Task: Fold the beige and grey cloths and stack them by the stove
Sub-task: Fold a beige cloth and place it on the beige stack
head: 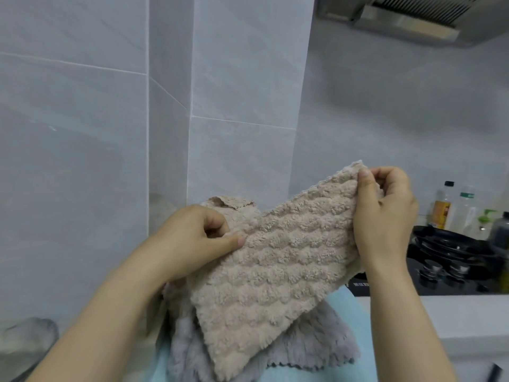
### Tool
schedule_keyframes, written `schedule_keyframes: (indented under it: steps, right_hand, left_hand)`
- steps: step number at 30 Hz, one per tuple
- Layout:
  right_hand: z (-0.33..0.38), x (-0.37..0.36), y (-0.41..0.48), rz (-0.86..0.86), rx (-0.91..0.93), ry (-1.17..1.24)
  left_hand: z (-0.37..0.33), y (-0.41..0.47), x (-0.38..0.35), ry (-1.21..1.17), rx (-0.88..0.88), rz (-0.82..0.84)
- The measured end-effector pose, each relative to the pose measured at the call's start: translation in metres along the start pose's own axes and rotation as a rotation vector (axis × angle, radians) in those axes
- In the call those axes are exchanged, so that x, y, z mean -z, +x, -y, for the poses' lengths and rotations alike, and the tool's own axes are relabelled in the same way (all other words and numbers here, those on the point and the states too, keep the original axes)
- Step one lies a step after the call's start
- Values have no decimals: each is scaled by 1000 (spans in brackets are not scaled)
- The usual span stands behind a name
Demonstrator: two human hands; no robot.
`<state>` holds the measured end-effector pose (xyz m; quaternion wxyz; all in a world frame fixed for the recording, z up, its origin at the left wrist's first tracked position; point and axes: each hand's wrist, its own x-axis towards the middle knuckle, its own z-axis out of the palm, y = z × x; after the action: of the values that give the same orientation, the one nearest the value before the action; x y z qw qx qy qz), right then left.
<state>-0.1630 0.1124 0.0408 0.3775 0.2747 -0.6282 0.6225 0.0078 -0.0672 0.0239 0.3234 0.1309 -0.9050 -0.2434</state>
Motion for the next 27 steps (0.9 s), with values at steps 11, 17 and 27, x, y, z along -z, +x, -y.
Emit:
schedule_keyframes:
  steps: [11,17,27]
  right_hand:
    - [-14,2,2,-50,-52,-34]
    - [-20,8,4,33,-64,-59]
    - [-30,11,8,125,-201,35]
  left_hand:
    - [11,5,-2,54,72,-238]
    - [13,7,-1,80,23,-291]
    - [8,6,-5,88,41,-378]
